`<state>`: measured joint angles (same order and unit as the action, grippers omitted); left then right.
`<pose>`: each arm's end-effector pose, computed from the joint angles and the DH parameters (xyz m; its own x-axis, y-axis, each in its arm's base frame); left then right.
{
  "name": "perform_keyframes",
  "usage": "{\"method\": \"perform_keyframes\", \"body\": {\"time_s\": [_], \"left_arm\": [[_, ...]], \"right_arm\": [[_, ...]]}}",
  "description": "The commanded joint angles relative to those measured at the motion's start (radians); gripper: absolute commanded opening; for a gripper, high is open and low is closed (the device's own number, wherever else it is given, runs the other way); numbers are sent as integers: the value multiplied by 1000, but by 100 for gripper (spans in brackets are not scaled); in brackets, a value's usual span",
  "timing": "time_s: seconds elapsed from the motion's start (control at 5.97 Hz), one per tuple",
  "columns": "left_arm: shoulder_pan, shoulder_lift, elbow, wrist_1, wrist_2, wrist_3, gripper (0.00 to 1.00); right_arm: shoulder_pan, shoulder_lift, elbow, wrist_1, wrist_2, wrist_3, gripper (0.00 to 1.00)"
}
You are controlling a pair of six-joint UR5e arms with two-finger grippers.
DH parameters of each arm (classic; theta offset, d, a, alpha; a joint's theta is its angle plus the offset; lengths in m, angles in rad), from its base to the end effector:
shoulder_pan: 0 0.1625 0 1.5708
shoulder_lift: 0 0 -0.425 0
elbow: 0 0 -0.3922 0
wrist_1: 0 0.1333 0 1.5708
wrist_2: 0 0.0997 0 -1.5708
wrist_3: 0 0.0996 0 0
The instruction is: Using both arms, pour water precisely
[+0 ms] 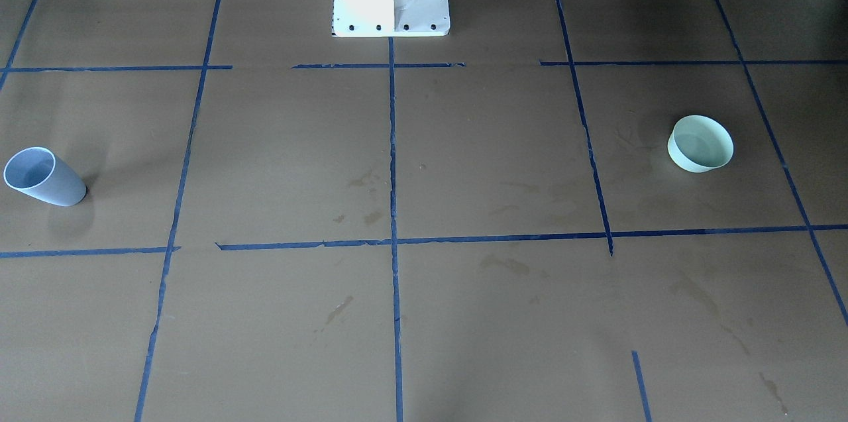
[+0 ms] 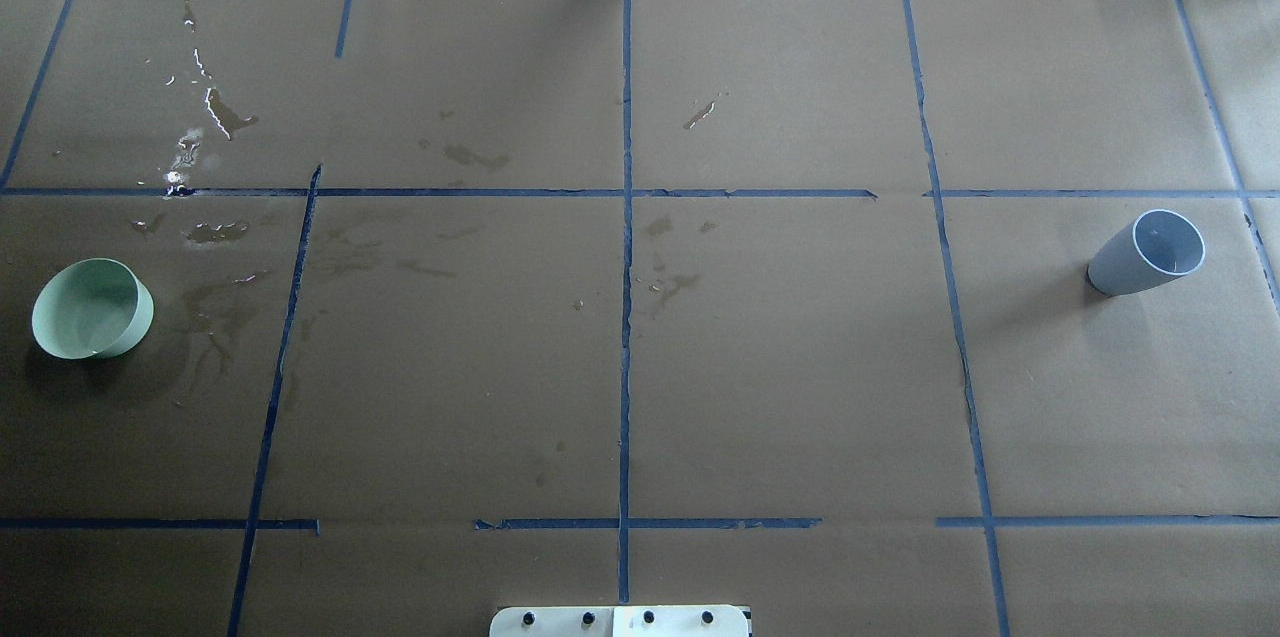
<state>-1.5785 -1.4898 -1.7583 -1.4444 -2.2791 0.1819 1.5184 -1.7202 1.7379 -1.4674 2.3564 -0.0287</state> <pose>-0.0720 -0.4532 0.6220 0.7482 0.1624 -0.6433 -0.1298 0.9867 0.0981 0.0399 -0.4390 0.6337 0.6997 -0.1507 0.6983 0.0721 0.9874 0.1409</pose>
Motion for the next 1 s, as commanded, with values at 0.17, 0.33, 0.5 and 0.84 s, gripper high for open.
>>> {"method": "perform_keyframes", "body": {"time_s": [0.17, 0.33, 0.5, 0.84], "left_arm": [[0, 3, -20, -2, -2, -1, 100], [6, 2, -20, -4, -3, 1, 100], [27, 2, -23, -4, -3, 1, 100], [29, 3, -26, -7, -67, -33, 100]], "right_arm": [[-3, -28, -3, 70, 0, 4, 100], [-4, -28, -1, 70, 0, 4, 100], [-6, -28, -1, 70, 0, 3, 100], [-6, -28, -6, 70, 0, 4, 100]]}}
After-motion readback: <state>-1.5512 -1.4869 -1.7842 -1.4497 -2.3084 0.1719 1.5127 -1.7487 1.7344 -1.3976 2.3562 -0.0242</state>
